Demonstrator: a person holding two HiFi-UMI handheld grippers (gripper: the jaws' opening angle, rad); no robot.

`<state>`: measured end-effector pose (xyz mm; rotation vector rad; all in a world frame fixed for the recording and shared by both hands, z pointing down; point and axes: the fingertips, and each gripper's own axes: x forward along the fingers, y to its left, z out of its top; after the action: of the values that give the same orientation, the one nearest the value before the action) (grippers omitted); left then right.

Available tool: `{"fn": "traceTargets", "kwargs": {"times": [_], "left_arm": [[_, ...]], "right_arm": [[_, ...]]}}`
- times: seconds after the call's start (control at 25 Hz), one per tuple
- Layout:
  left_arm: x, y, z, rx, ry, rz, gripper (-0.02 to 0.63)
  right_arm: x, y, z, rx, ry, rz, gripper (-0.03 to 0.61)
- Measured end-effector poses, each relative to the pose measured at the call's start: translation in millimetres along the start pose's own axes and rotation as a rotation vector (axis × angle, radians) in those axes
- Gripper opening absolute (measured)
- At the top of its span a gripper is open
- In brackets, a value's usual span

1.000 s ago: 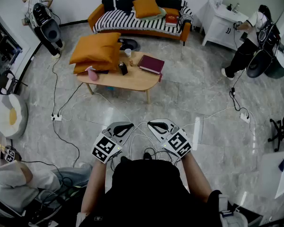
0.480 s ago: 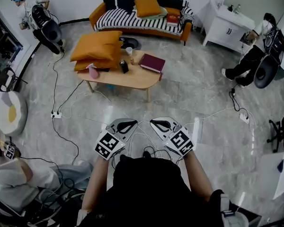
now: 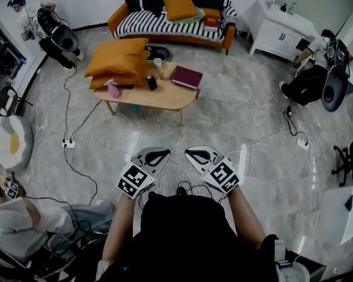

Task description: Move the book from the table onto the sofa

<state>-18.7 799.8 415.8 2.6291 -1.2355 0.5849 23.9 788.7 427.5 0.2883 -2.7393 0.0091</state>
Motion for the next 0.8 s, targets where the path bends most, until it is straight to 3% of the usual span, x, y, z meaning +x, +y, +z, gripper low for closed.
{"fn": "traceTargets", "kwargs": {"times": [0.4,0.56,0.8], "left_arm": [[10.9,26.1,0.3,0.000,0.007,-0.020,0.009],[14.2,6.4,4.8,0.004,0.023,-0.019,0.009],[11.0,15.7,-0.6,-0.012,0.040,-0.023,0.009]], "right_arm": [[22.8,-17.0,1.3,0.016,0.004,-0.002,0.006],[2.2,-12.4,-2.2,0.023,-0.004,0.001,0.006],[12.1,-15.9,0.3,0.062,-0.013,0.005,0.006]]}}
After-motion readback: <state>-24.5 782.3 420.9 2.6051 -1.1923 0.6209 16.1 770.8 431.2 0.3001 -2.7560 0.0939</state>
